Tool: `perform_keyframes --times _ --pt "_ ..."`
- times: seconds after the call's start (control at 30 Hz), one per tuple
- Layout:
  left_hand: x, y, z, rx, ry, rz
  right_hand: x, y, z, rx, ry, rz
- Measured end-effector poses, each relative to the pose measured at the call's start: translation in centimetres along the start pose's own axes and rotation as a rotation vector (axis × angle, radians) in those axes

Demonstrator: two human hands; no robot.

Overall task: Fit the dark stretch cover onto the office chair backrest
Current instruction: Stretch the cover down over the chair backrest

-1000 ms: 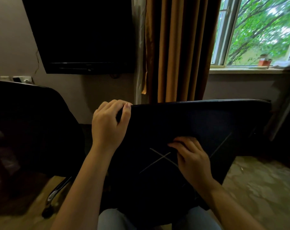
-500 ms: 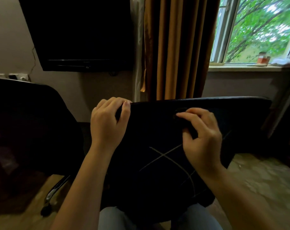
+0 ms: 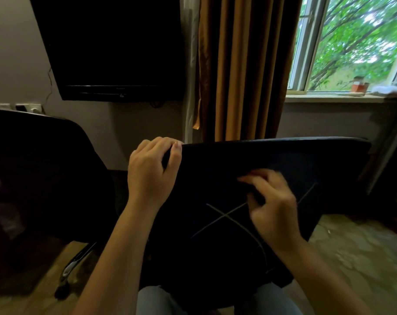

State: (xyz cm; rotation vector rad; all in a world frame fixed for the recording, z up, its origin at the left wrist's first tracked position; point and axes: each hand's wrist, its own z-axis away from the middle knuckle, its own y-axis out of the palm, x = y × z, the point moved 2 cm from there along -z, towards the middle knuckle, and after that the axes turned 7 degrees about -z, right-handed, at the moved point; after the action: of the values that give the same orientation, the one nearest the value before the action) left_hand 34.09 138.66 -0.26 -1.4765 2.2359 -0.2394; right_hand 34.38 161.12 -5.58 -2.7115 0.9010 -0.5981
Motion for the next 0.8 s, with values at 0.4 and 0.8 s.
perform_keyframes --times 0.4,0.8 --pt "0.1 0.0 -0.2 -0.005 -0.009 0.012 1.6 3.9 0.4 0.034 -0.171 0.068" --pt "-0.1 0.0 0.0 -0.012 0.002 0.009 4.0 0.6 -2.9 -0.143 -0.083 -0.037"
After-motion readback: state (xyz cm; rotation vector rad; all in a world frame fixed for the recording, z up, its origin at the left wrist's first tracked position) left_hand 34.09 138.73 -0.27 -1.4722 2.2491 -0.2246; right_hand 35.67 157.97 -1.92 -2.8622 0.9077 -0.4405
